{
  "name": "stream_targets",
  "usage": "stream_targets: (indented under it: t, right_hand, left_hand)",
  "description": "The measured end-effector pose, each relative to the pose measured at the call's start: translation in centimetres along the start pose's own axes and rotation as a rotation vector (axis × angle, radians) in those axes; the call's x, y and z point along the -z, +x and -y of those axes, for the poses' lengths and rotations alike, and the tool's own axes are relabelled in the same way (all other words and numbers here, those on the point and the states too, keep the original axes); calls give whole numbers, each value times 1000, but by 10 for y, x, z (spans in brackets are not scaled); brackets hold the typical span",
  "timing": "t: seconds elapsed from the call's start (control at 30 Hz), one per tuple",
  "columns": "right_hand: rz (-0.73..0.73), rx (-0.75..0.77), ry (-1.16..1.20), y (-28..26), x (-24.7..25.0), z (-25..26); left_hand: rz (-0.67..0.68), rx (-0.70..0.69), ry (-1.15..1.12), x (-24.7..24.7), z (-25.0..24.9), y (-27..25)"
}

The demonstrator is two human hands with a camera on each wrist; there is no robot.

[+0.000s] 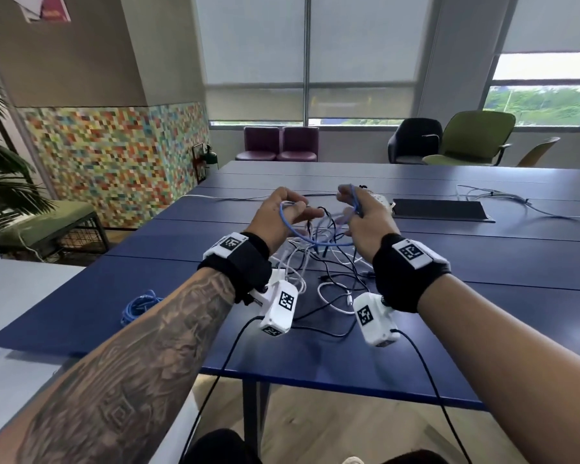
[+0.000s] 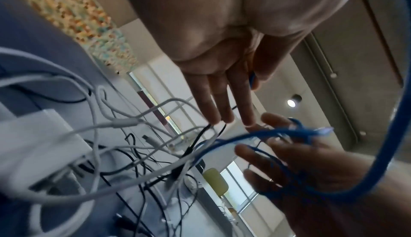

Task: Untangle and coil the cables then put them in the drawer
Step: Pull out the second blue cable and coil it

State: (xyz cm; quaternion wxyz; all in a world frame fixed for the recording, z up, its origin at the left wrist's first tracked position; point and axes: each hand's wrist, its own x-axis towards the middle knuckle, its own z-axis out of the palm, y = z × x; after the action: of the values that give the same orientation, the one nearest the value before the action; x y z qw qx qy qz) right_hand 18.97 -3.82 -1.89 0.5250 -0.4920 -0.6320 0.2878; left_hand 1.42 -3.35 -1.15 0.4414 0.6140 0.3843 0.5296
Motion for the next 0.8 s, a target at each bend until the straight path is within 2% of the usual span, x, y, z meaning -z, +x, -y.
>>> stream_targets:
  t: [0.07,0.13,0.23,0.4,0.53,0.6,0.7,0.8]
  right_hand:
    - [110,45,-192,1,-4,5]
    - [186,99,-323,4,-10,5]
    - [145,88,-421,3,-13,3]
    - [73,-9,-396,1,-3,-5]
    - [-129,59,-295,-7,7,-2]
    - [-164,64,-224,-10,13,3]
    - [-191,33,-121,-12,20,9]
    - [-300,99,40,-15,26,19]
  left_hand:
    - [27,78,-175,-1,-6,0]
    - [23,104,-241,-2,-9,0]
    - [-39,36,-187,-1,-11,0]
    - [-226,-99,-175,15,-10,6]
    - [-397,-259,74,30,-10,9]
    - [-454,-301,128,37,-10,6]
    - [-451,-288,177,45,-13,-8]
    - [-363,-224,48,46,-17,-33]
